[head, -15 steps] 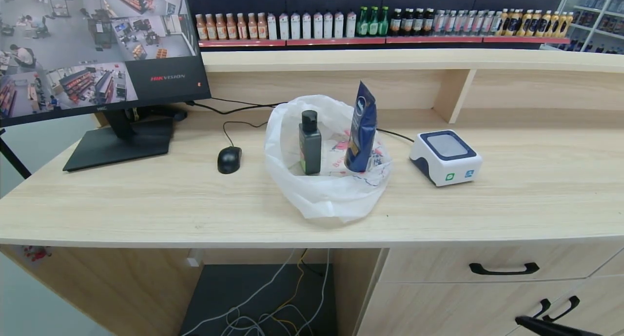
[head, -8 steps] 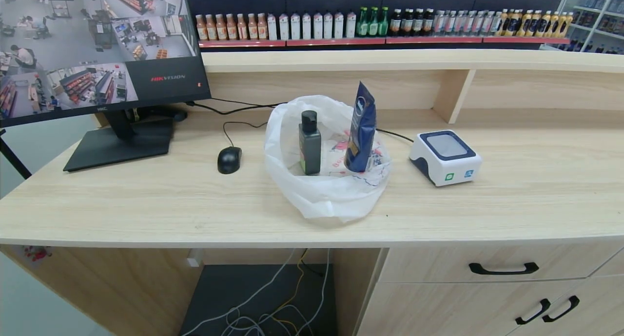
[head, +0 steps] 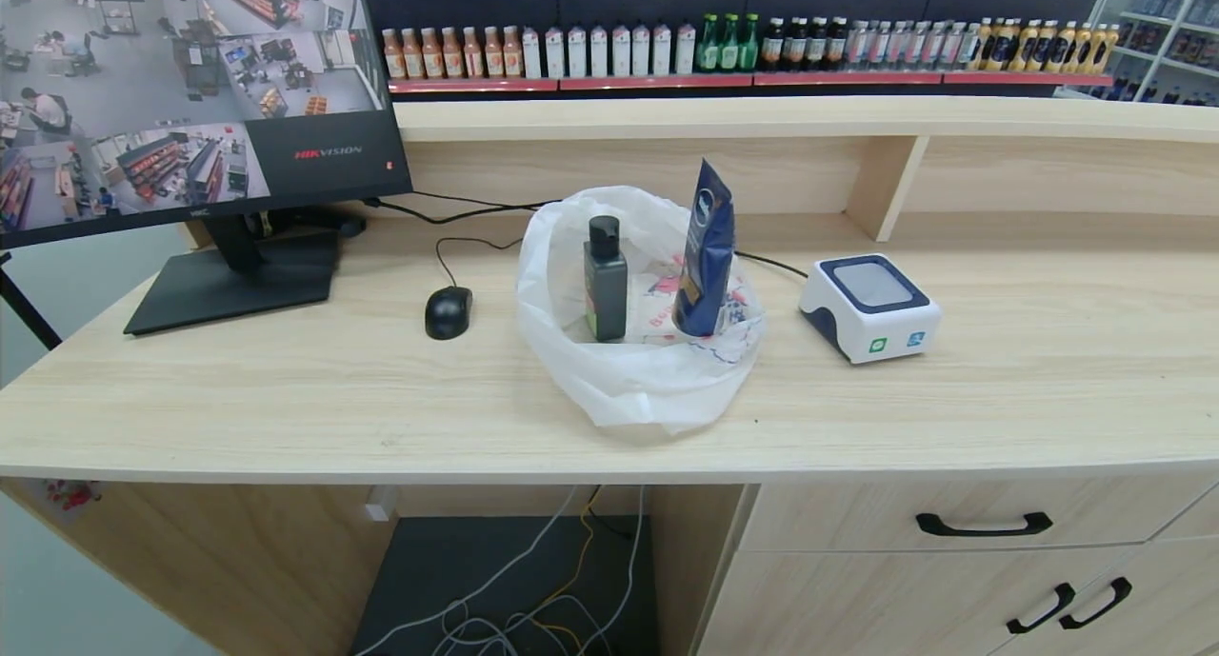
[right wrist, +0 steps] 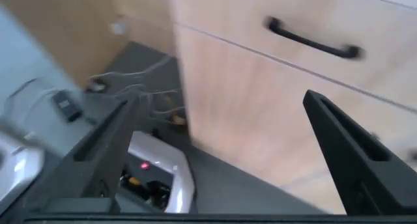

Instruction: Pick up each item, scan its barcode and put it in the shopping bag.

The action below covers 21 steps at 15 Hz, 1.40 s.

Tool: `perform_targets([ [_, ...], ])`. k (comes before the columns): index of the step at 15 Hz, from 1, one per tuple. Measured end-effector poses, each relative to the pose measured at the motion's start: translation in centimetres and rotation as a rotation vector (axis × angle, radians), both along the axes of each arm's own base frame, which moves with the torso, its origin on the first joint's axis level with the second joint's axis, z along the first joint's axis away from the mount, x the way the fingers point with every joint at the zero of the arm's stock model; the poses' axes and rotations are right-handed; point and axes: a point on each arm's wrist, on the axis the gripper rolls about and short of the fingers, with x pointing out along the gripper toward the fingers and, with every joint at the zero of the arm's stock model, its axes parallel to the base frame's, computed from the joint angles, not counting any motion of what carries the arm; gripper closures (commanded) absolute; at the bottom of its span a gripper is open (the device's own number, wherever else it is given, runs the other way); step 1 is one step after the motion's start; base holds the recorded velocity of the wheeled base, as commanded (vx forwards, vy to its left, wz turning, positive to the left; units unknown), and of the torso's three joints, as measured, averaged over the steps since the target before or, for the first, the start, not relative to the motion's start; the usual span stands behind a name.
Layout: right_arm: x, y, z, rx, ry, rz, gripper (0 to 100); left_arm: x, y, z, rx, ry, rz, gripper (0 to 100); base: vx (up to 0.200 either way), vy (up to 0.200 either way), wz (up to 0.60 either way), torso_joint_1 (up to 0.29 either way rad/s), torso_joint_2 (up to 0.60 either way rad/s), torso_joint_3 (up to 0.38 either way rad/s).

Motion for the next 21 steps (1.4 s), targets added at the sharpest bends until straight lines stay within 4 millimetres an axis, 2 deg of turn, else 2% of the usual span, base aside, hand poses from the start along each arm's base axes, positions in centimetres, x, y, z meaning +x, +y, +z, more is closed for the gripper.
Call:
perform_targets([
  [4, -0.5, 0.3, 0.0, 0.014, -0.026, -0.359, 0, 0.0, 0.0, 0.0, 0.0, 0.0, 0.0, 0, 0.0, 0.0, 0.0, 0.0, 0.0, 0.0],
  [7, -1.4, 0.5, -0.2, 0.061, -0.116, -0.497, 0, 0.0, 0.0, 0.0, 0.0, 0.0, 0.0, 0, 0.0, 0.0, 0.0, 0.0, 0.0, 0.0],
  [13, -1.6, 0.9, -0.7, 0.096, -0.301, -0.27, 0, 0.0, 0.0, 0.0, 0.001, 0.0, 0.0, 0, 0.0, 0.0, 0.0, 0.0, 0.0, 0.0],
  [15, -1.6, 0.9, -1.5, 0.092, -0.263, -0.274, 0, 0.0, 0.0, 0.0, 0.001, 0.0, 0.0, 0, 0.0, 0.0, 0.0, 0.0, 0.0, 0.0],
  [21, -1.5, 0.9, -1.6, 0.122, -0.252, -0.307, 0, 0.0, 0.0, 0.0, 0.0, 0.0, 0.001, 0, 0.0, 0.0, 0.0, 0.0, 0.0, 0.0],
])
